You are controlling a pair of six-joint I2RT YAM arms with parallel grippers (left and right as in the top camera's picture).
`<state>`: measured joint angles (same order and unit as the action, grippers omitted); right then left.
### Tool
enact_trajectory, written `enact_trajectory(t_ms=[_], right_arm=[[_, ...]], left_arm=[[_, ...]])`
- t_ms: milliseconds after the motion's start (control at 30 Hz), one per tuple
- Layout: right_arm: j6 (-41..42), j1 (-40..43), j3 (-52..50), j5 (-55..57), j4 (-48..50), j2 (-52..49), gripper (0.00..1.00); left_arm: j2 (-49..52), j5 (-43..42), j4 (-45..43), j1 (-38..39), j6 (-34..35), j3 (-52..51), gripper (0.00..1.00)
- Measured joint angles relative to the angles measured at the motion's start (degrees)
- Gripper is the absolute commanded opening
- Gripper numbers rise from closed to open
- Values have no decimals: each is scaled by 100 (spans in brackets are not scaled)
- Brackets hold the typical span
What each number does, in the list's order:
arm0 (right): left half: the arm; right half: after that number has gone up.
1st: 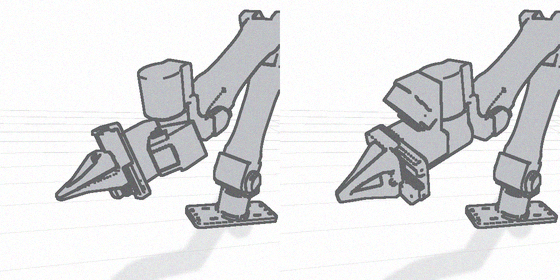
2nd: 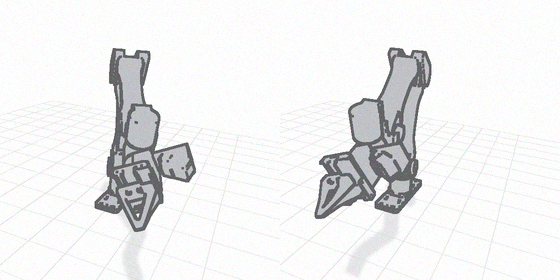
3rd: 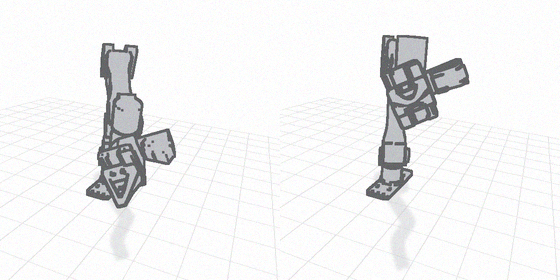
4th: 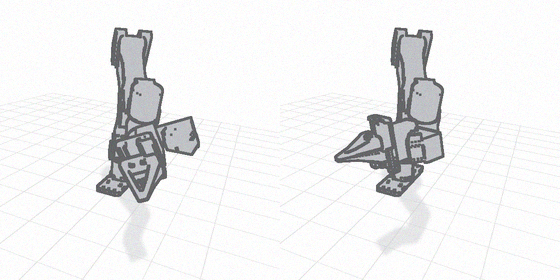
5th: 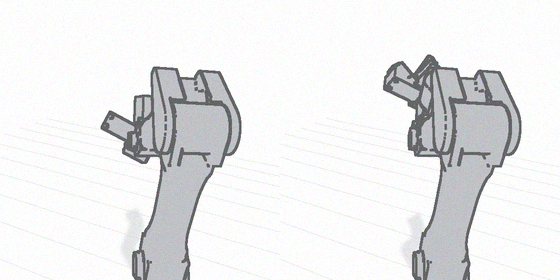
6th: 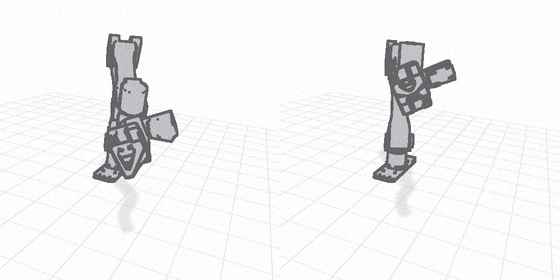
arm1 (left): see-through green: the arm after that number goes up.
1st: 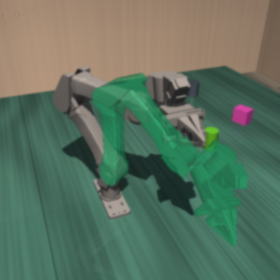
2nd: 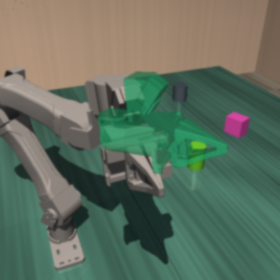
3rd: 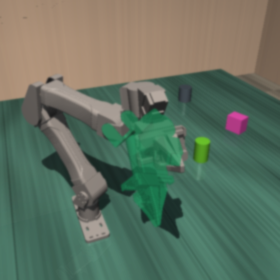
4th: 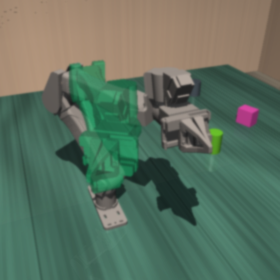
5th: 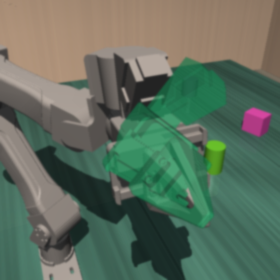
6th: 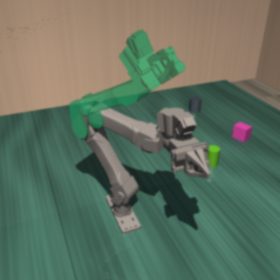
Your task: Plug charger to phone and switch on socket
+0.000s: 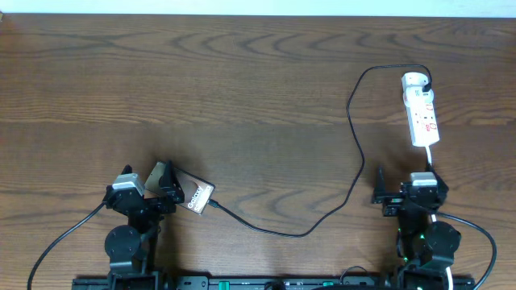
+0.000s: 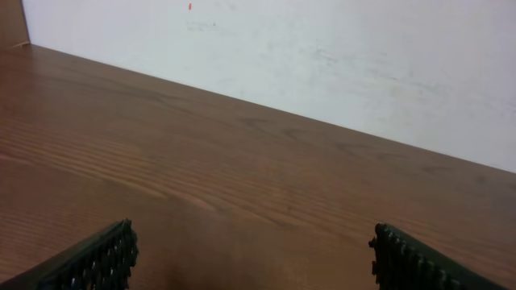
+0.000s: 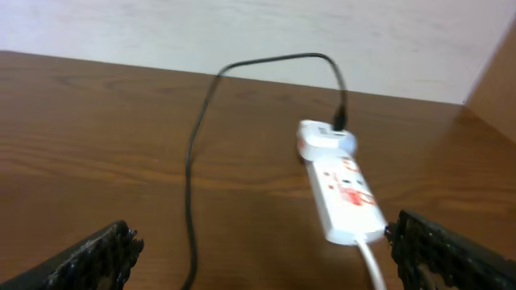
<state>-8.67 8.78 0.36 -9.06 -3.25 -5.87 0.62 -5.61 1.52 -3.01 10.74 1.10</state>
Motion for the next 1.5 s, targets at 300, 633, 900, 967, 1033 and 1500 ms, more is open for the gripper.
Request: enact_trajectory(t_ms=[300,633,900,967,1033,1500], right_arm=[[0,-551,0,-11,52,518,99],[0,-570,0,-11,2,518,99],[0,-570,0,-11,2,518,99],[0,-570,0,-11,2,518,99],[0,-570,0,-11,4,518,99],[-2,-570,0,-11,2,518,99]], left_arm=[[0,-2,0,0,2,0,92],[0,0,0,0,2,0,92],[0,0,0,0,2,0,92],[0,0,0,0,2,0,92],[0,0,0,0,2,0,92],[0,0,0,0,2,0,92]])
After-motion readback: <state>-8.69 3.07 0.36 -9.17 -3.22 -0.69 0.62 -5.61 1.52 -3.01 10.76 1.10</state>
